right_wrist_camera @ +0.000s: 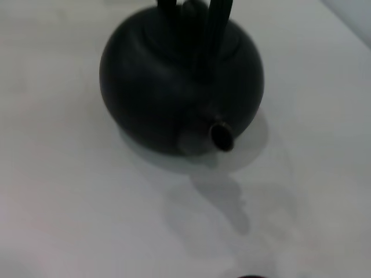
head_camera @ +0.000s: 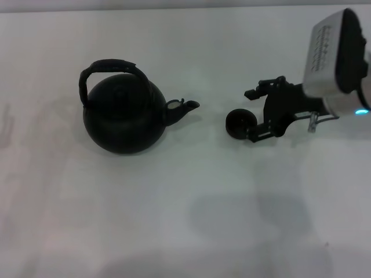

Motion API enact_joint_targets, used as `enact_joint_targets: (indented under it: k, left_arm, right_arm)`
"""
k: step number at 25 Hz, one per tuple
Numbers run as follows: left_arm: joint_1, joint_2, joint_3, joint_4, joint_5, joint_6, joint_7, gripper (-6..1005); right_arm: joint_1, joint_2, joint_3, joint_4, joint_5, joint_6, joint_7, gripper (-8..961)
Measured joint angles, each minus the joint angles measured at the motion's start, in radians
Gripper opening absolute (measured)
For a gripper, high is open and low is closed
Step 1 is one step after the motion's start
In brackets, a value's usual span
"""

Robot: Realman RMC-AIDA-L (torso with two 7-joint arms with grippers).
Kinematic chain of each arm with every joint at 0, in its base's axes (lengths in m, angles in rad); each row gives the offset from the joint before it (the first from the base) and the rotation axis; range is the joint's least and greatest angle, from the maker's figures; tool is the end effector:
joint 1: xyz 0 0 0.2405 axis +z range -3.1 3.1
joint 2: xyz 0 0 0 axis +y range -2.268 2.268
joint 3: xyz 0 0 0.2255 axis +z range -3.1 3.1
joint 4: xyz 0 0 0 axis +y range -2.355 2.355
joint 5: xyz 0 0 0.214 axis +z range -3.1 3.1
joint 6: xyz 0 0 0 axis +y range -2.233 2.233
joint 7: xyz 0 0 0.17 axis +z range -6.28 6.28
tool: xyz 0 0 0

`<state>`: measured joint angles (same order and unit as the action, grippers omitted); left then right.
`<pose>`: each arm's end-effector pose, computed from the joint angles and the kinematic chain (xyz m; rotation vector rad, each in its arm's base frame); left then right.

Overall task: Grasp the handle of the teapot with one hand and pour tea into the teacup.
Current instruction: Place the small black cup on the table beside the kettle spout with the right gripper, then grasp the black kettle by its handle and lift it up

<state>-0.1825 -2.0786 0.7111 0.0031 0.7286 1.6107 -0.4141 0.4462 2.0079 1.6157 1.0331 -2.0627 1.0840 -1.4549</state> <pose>-0.3517 0.2366 0.0501 -1.3885 -0.5572 -0.8768 0.2146 0.3482 -0.0555 -2.8257 0.2123 -0.1110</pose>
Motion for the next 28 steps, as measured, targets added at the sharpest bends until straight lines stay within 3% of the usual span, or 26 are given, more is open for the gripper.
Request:
enact_joint_targets:
  k: [17,28]
  left_arm:
    - [0.047,-0.002,0.145,-0.005,0.002,0.08,0.012,618]
    - [0.008,0.002,0.325,-0.006,0.002,0.064,-0.018,618]
  right_arm:
    - [-0.044,-0.005,0.271,0.015,0.253,0.215,-0.162,870]
    - [-0.116,-0.006,0.351,-0.01,0.413,0.255,-0.289,866]
